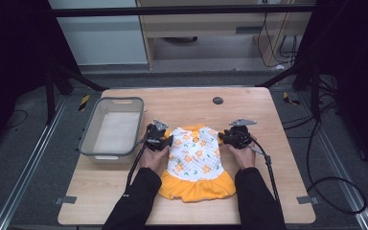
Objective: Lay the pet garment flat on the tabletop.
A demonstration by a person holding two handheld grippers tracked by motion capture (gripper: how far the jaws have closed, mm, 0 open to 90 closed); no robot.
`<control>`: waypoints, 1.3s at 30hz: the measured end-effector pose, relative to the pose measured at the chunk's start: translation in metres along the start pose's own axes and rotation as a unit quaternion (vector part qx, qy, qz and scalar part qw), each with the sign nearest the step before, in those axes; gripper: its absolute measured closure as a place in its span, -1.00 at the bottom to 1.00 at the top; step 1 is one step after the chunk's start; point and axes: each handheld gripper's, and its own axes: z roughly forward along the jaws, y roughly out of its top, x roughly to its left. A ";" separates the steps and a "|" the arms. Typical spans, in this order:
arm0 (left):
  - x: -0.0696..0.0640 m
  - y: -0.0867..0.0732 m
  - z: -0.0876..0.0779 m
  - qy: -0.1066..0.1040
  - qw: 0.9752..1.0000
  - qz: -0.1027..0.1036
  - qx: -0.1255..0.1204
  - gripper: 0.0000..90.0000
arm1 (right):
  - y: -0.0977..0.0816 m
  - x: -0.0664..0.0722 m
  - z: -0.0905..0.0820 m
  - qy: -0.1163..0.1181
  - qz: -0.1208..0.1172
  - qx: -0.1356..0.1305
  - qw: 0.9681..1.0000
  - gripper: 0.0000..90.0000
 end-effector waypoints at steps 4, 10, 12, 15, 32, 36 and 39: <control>-0.002 -0.002 0.002 -0.006 1.000 -0.001 0.004 0.28 | 0.000 0.001 0.002 -0.001 -0.008 0.013 1.000 0.66; -0.007 -0.004 0.005 -0.019 1.000 0.003 0.011 0.55 | -0.001 0.005 0.005 0.006 -0.009 0.027 1.000 0.94; -0.007 -0.004 0.005 -0.031 0.999 -0.009 0.012 0.65 | 0.000 0.006 0.004 0.003 -0.012 0.029 1.000 0.97; -0.006 -0.003 0.005 -0.038 0.999 -0.017 0.012 0.88 | 0.000 0.006 0.003 0.001 -0.011 0.024 1.000 0.99; -0.005 0.020 -0.014 0.037 0.998 0.019 -0.041 0.96 | 0.019 0.013 -0.019 -0.080 -0.039 -0.097 0.991 1.00; -0.006 0.017 -0.002 0.033 0.999 0.011 -0.014 0.89 | 0.017 0.014 -0.013 -0.105 -0.047 -0.073 0.991 0.99; -0.003 0.017 -0.010 0.017 1.000 0.000 -0.024 0.73 | 0.011 0.006 -0.011 -0.111 -0.039 -0.033 0.993 0.94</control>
